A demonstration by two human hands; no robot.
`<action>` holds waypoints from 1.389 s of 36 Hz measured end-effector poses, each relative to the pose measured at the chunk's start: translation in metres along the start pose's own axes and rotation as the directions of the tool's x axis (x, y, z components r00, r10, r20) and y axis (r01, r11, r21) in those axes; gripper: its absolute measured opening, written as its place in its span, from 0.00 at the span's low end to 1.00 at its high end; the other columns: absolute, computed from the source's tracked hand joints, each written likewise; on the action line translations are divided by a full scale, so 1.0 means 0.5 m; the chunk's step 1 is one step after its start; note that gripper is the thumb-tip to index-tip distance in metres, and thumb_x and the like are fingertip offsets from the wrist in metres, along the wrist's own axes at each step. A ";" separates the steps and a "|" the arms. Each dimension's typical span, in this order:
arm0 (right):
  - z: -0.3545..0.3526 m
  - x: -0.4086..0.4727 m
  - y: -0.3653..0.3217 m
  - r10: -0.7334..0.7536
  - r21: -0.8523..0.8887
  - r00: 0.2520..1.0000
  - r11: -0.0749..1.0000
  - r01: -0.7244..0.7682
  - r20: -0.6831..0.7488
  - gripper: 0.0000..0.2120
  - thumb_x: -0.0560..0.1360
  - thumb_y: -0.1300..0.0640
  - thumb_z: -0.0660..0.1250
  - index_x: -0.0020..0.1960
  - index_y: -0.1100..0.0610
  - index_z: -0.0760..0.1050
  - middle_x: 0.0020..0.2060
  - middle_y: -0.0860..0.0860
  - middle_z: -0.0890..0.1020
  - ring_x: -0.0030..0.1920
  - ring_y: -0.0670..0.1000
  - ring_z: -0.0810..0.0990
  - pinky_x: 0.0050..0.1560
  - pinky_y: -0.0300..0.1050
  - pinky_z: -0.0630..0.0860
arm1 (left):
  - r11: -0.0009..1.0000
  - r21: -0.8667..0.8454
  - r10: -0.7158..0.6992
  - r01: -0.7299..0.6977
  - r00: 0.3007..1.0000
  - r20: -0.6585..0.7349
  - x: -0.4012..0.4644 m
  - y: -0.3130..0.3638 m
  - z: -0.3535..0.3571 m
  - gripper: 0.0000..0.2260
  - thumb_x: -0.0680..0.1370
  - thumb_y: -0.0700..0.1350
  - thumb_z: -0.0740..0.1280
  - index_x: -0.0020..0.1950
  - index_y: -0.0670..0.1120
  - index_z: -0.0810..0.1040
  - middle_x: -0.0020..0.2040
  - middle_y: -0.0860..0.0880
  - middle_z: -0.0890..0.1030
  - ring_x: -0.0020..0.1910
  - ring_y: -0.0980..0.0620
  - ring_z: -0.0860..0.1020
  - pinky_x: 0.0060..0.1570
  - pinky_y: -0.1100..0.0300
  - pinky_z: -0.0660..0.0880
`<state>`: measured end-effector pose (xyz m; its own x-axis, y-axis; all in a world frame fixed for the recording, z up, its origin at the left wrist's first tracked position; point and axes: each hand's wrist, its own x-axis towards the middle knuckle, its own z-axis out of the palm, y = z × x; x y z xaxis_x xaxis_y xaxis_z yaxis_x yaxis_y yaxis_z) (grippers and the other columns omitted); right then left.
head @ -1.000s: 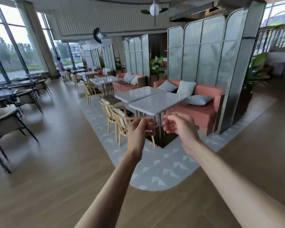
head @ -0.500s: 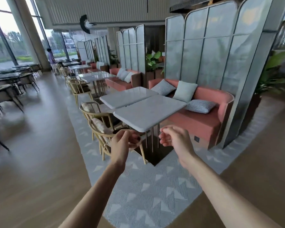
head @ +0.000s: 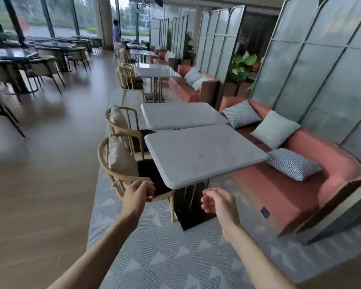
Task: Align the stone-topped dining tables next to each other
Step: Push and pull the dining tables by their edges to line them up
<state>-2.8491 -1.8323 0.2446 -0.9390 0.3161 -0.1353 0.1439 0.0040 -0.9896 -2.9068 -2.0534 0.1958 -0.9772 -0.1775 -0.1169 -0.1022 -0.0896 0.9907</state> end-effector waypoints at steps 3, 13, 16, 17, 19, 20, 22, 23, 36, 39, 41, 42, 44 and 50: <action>-0.025 0.134 0.026 0.001 -0.054 1.000 0.999 0.000 0.022 0.08 0.77 0.65 0.63 0.43 0.63 0.80 0.32 0.55 0.82 0.32 0.51 0.78 0.34 0.44 0.75 | 0.999 0.037 -0.022 0.023 0.999 -0.049 0.119 -0.039 0.077 0.09 0.77 0.42 0.64 0.44 0.45 0.84 0.40 0.45 0.84 0.37 0.51 0.79 0.37 0.56 0.77; -0.053 0.616 0.132 0.134 -0.251 0.981 0.963 -0.097 0.138 0.07 0.78 0.62 0.63 0.44 0.61 0.79 0.37 0.54 0.82 0.37 0.50 0.78 0.36 0.40 0.74 | 0.971 0.217 -0.079 0.098 0.992 -0.096 0.502 -0.204 0.357 0.09 0.79 0.45 0.63 0.52 0.46 0.82 0.50 0.47 0.82 0.52 0.47 0.79 0.54 0.50 0.74; -0.042 0.724 0.160 0.183 -0.296 0.971 0.946 -0.132 0.154 0.07 0.78 0.61 0.63 0.43 0.58 0.79 0.37 0.53 0.82 0.37 0.49 0.79 0.36 0.41 0.74 | 0.947 0.290 -0.105 0.141 0.985 -0.135 0.560 -0.241 0.396 0.10 0.79 0.45 0.63 0.53 0.45 0.83 0.48 0.49 0.82 0.50 0.51 0.78 0.49 0.56 0.74; -0.038 0.754 0.171 0.200 -0.306 0.968 0.941 -0.146 0.154 0.07 0.78 0.61 0.64 0.43 0.58 0.79 0.36 0.53 0.82 0.36 0.49 0.78 0.36 0.41 0.74 | 0.934 0.322 -0.115 0.157 0.983 -0.146 0.574 -0.251 0.405 0.10 0.79 0.46 0.63 0.52 0.46 0.83 0.47 0.50 0.81 0.48 0.52 0.77 0.44 0.59 0.72; -0.034 0.806 0.195 0.227 -0.333 0.960 0.929 -0.162 0.164 0.06 0.77 0.62 0.64 0.44 0.60 0.79 0.35 0.51 0.82 0.35 0.48 0.78 0.34 0.40 0.74 | 0.910 0.374 -0.130 0.181 0.979 -0.158 0.599 -0.270 0.418 0.09 0.79 0.46 0.63 0.51 0.47 0.82 0.46 0.51 0.81 0.44 0.55 0.76 0.40 0.62 0.68; -0.033 0.829 0.210 0.236 -0.350 0.957 0.922 -0.166 0.170 0.06 0.77 0.61 0.64 0.44 0.61 0.79 0.35 0.51 0.81 0.35 0.48 0.78 0.35 0.41 0.74 | 0.898 0.395 -0.137 0.192 0.977 -0.164 0.611 -0.281 0.422 0.09 0.79 0.47 0.63 0.51 0.48 0.82 0.47 0.51 0.82 0.44 0.55 0.76 0.41 0.61 0.68; -0.030 0.869 0.240 0.255 -0.387 0.950 0.906 -0.171 0.179 0.07 0.77 0.61 0.64 0.45 0.62 0.80 0.35 0.51 0.82 0.36 0.49 0.79 0.37 0.43 0.75 | 0.865 0.453 -0.148 0.216 0.972 -0.182 0.633 -0.300 0.425 0.09 0.79 0.47 0.63 0.52 0.48 0.82 0.49 0.50 0.83 0.47 0.53 0.77 0.45 0.60 0.67; -0.029 0.888 0.256 0.259 -0.413 0.947 0.896 -0.162 0.191 0.08 0.76 0.60 0.65 0.44 0.61 0.80 0.35 0.51 0.82 0.36 0.49 0.80 0.39 0.45 0.76 | 0.847 0.481 -0.148 0.226 0.969 -0.196 0.644 -0.311 0.427 0.10 0.79 0.47 0.63 0.53 0.47 0.82 0.50 0.49 0.83 0.49 0.51 0.78 0.46 0.60 0.67; -0.025 1.114 0.456 -0.063 -0.778 0.811 0.245 0.578 0.582 0.24 0.78 0.48 0.60 0.72 0.56 0.66 0.73 0.55 0.65 0.72 0.56 0.64 0.71 0.53 0.61 | 0.478 0.878 -0.033 0.039 0.999 -0.026 0.748 -0.512 0.478 0.29 0.81 0.53 0.62 0.78 0.43 0.60 0.80 0.45 0.58 0.77 0.43 0.58 0.75 0.48 0.53; -0.020 1.145 0.489 -0.086 -0.731 0.747 0.165 0.663 0.659 0.26 0.80 0.48 0.58 0.74 0.57 0.64 0.75 0.56 0.64 0.75 0.57 0.63 0.75 0.54 0.57 | 0.440 0.896 0.011 0.061 0.997 -0.073 0.764 -0.550 0.496 0.32 0.81 0.57 0.58 0.79 0.41 0.56 0.81 0.44 0.54 0.79 0.44 0.53 0.78 0.49 0.46; -0.015 1.160 0.511 -0.073 -0.710 0.722 0.139 0.690 0.688 0.27 0.81 0.46 0.57 0.76 0.58 0.62 0.76 0.57 0.64 0.76 0.57 0.61 0.76 0.55 0.55 | 0.344 0.938 0.072 0.043 0.995 -0.072 0.768 -0.568 0.512 0.35 0.78 0.60 0.52 0.79 0.40 0.56 0.80 0.42 0.55 0.80 0.45 0.52 0.77 0.50 0.41; -0.011 1.163 0.523 -0.071 -0.708 0.718 0.121 0.695 0.693 0.28 0.81 0.46 0.56 0.76 0.58 0.61 0.76 0.57 0.64 0.76 0.57 0.61 0.76 0.56 0.54 | 0.279 0.960 0.121 0.025 0.991 -0.061 0.769 -0.577 0.518 0.36 0.78 0.61 0.50 0.79 0.39 0.57 0.80 0.42 0.57 0.79 0.45 0.53 0.77 0.50 0.41; -0.003 1.159 0.545 -0.092 -0.720 0.726 0.093 0.688 0.682 0.29 0.80 0.45 0.54 0.76 0.59 0.61 0.76 0.57 0.64 0.76 0.57 0.60 0.76 0.56 0.53 | 0.211 0.977 0.204 0.003 0.978 -0.047 0.768 -0.590 0.519 0.35 0.78 0.61 0.50 0.77 0.38 0.59 0.78 0.41 0.61 0.79 0.44 0.56 0.77 0.49 0.44; 0.003 1.153 0.559 -0.194 -0.739 0.731 0.044 0.672 0.654 0.29 0.76 0.45 0.58 0.73 0.59 0.67 0.72 0.57 0.70 0.72 0.57 0.67 0.74 0.56 0.58 | 0.234 0.972 0.251 -0.009 0.967 -0.052 0.767 -0.580 0.523 0.30 0.77 0.56 0.55 0.73 0.38 0.65 0.76 0.40 0.65 0.77 0.42 0.59 0.78 0.47 0.49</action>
<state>-3.3506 -1.6502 -0.1100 -0.9188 -0.3900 0.0606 -0.3943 0.9137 -0.0984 -3.3008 -1.8392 -0.1183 -0.9605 -0.2448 0.1320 -0.1967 0.9334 0.3000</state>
